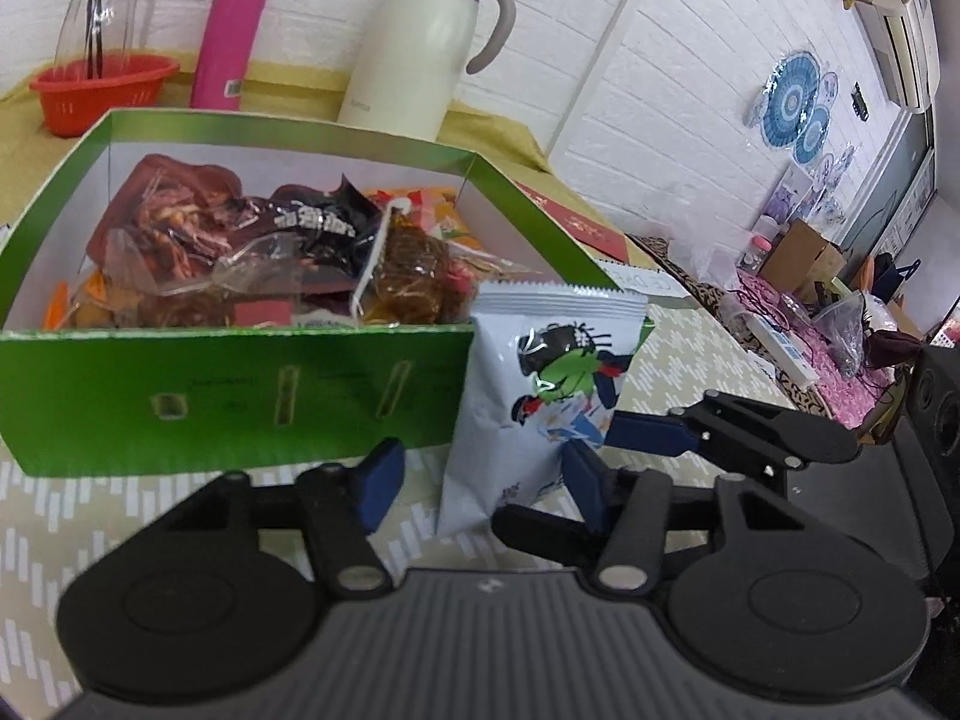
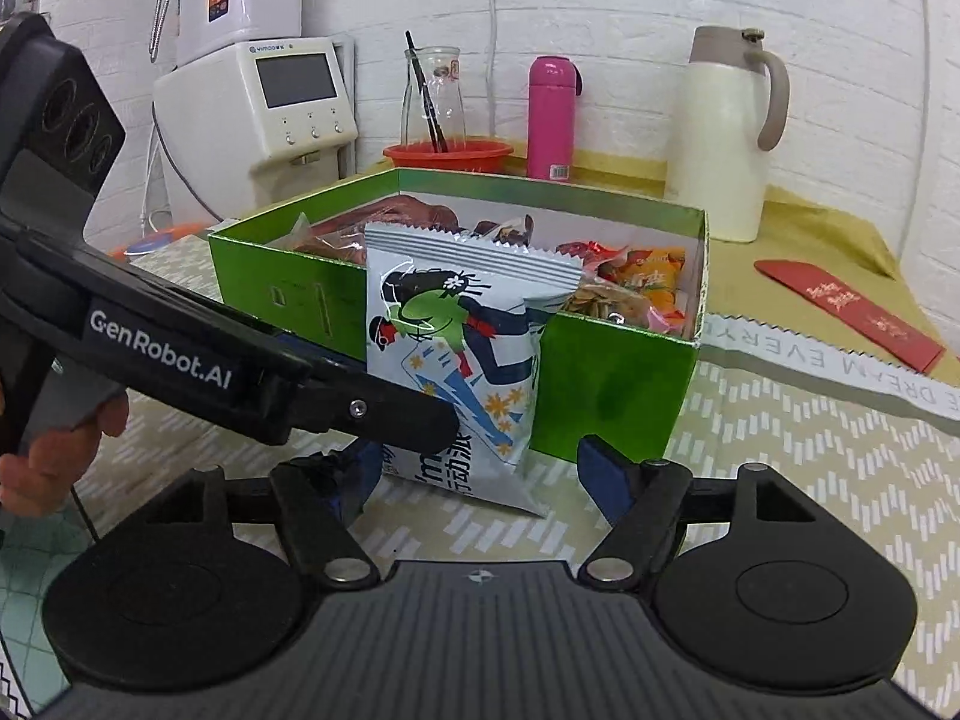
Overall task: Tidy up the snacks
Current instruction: 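Carry the white snack packet over the green box with both tools, then lower the white packet into the green box and open both tools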
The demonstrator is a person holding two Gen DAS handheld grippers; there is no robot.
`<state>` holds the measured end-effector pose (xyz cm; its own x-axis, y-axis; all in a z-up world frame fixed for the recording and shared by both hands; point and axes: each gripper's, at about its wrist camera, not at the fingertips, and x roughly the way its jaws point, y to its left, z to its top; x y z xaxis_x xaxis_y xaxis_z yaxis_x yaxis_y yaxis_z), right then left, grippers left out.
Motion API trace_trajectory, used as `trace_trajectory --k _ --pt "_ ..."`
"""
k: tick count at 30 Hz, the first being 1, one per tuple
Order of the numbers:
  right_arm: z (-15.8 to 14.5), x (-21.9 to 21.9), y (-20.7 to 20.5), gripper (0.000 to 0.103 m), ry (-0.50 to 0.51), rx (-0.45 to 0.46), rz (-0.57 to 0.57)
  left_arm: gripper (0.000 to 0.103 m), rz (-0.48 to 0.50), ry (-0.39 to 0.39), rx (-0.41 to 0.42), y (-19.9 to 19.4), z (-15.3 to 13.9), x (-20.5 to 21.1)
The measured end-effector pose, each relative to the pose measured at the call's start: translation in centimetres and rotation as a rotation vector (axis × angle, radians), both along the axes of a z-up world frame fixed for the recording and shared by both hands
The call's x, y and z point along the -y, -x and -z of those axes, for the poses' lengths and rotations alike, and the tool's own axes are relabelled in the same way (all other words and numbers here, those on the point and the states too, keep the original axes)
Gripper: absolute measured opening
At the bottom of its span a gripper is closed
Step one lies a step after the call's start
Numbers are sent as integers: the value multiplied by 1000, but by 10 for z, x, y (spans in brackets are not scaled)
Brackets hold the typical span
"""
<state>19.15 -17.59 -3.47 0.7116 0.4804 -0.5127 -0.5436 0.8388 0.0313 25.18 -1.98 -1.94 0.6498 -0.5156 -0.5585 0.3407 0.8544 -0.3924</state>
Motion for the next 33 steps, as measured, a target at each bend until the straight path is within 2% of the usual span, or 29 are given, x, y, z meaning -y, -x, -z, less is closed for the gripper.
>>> trace_trajectory --k 1,7,13,19,23,31,33 --pt "0 0 -1 76 -10 -10 -9 39 0 16 -13 0 0 -1" --pt "-10 2 29 67 -36 34 18 38 24 13 33 22 -17 2" --pt "-41 6 43 65 -79 82 43 38 11 51 102 34 -49 -3" --pt "-69 4 20 64 -128 110 79 38 -30 80 121 10 -77 -9" --pt "-69 6 -2 64 -163 80 106 37 -53 103 90 -14 -76 -12" --pt "-53 9 -31 62 -151 41 155 33 -67 124 29 -54 -58 -6" --pt "-50 9 -38 58 -141 36 155 31 -74 115 23 -61 -55 -3"
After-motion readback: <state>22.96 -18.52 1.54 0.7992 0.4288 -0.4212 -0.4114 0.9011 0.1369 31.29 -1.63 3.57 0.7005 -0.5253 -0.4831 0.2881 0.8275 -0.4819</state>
